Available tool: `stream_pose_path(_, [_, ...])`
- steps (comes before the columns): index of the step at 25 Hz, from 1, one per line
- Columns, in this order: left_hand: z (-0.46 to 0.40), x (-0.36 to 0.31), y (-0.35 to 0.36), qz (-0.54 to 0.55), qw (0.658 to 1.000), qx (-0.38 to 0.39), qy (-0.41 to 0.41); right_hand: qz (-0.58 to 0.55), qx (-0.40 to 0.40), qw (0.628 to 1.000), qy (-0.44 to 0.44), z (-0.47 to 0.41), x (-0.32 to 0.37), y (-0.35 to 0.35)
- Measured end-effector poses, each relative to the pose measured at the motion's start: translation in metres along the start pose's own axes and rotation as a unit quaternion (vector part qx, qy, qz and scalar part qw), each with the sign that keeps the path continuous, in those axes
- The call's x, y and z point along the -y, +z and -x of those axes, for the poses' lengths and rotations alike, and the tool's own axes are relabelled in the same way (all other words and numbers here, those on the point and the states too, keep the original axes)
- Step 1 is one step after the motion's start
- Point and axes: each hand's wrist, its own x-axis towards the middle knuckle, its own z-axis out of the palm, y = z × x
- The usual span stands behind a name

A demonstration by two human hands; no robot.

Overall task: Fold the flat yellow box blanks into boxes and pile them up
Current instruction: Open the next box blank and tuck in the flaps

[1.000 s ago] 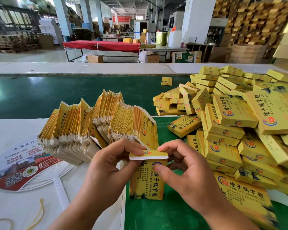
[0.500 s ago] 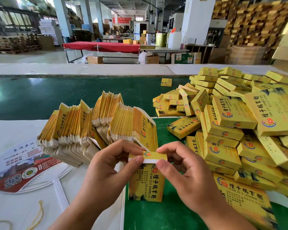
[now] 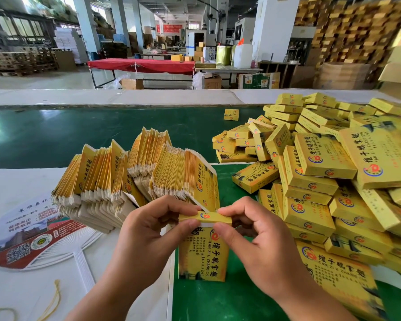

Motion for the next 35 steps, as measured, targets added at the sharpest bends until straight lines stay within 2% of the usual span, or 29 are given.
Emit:
stream_pose_path(6, [0.012,-0.008,0.020,-0.188,0.982,-0.033,0.004,0.017,-0.107,0.994,-0.001,0.001,-0.002,0.008])
stream_pose_path(9, [0.021,-0.010,0.036,-0.271,0.962,-0.013,0.002,-0.004,-0.101,0.995,0.005,0.002,0.000,0.014])
stream_pose_path(12, [0.021,-0.010,0.037,-0.298,0.954,-0.012,-0.025,-0.027,-0.063,0.998,0.001,0.003,0.003,0.017])
stream_pose_path(16, [0.019,-0.012,0.032,-0.346,0.938,-0.010,0.014,-0.075,-0.048,0.996,0.016,0.001,0.004,0.015])
stream_pose_path(20, [0.017,-0.011,0.033,-0.387,0.920,0.000,0.058,-0.077,-0.072,0.994,0.039,0.000,0.003,0.012])
stream_pose_path(24, [0.017,-0.010,0.034,-0.396,0.916,0.006,0.062,-0.079,-0.087,0.992,0.055,-0.002,0.000,0.009])
stream_pose_path(27, [0.018,-0.006,0.033,-0.414,0.909,-0.001,0.048,-0.018,-0.064,0.997,0.040,-0.001,0.001,0.008])
stream_pose_path(29, [0.018,-0.005,0.034,-0.424,0.905,-0.002,0.036,0.069,-0.067,0.995,-0.008,-0.001,0.004,0.008])
stream_pose_path(32, [0.018,-0.006,0.036,-0.430,0.903,-0.009,0.019,0.209,-0.053,0.972,-0.089,-0.001,0.009,0.008])
stream_pose_path(35, [0.018,-0.006,0.036,-0.416,0.909,-0.015,0.003,0.284,-0.037,0.951,-0.121,0.000,0.013,0.010])
